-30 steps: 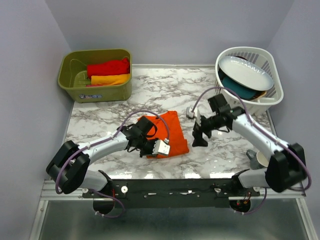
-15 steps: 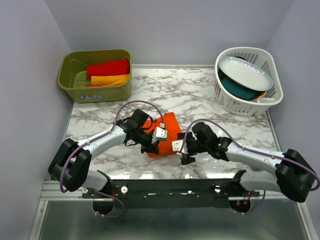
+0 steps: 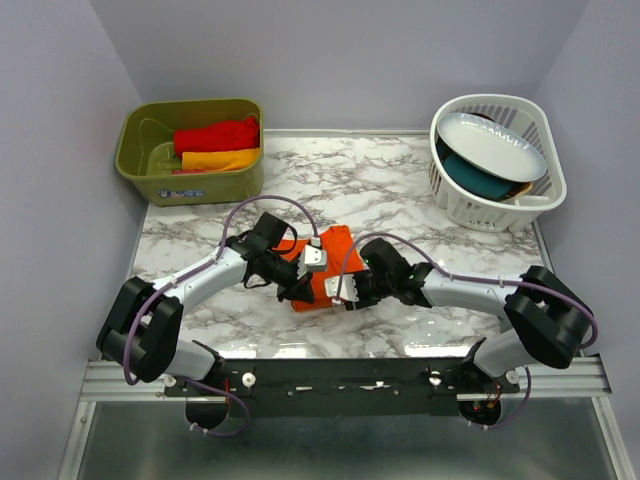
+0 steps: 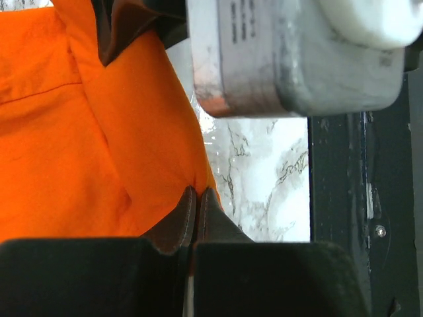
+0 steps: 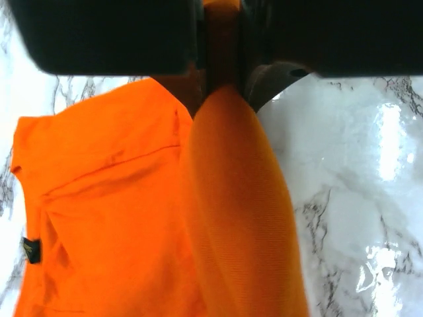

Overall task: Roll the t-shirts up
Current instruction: Roll the T-shirt to the center of the board.

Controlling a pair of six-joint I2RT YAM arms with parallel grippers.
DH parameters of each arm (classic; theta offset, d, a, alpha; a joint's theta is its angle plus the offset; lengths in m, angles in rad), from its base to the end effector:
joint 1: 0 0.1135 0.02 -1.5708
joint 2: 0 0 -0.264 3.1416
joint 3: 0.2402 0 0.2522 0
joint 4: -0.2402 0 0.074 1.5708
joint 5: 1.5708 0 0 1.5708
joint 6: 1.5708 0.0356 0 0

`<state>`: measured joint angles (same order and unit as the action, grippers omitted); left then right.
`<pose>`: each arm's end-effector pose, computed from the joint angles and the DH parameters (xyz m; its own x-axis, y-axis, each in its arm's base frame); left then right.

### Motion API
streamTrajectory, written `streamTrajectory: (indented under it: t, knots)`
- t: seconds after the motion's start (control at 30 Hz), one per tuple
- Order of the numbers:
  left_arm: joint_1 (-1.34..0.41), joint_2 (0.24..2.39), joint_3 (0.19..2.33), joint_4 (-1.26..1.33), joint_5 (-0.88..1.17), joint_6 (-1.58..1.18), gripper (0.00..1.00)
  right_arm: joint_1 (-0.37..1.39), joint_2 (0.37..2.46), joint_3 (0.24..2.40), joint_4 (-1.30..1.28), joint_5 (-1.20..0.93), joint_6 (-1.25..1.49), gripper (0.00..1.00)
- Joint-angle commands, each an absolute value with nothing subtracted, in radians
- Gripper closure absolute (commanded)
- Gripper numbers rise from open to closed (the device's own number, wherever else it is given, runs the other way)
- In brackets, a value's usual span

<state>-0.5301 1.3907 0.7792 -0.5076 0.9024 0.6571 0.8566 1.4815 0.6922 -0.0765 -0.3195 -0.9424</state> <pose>0.2013 -0.1503 0.1953 -0.2427 0.5810 -0.7769 0.9562 0.0083 -0.2924 0.1759 0.2200 0.1627 0.3949 -0.7170 -0.5745 -0.9037 -0.1904 -0.3836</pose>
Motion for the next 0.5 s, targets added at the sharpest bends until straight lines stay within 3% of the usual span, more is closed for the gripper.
streamTrajectory:
  t: [0.0,0.27,0.47]
  knots:
    - [-0.505,1.335,0.772,-0.571,0.914,0.683,1.00,0.853,1.487,0.802,-0.225,-0.310,-0.940,0.85]
    - [-0.430,1.433,0.902,-0.885,0.945,0.779,1.00,0.804,1.465,0.982,-0.845,-0.609,-1.025,0.84]
    - [-0.419,1.473,0.933,-0.874,0.974,0.741,1.00,0.744,1.673,1.104,-1.100,-0.736,-1.069,0.82]
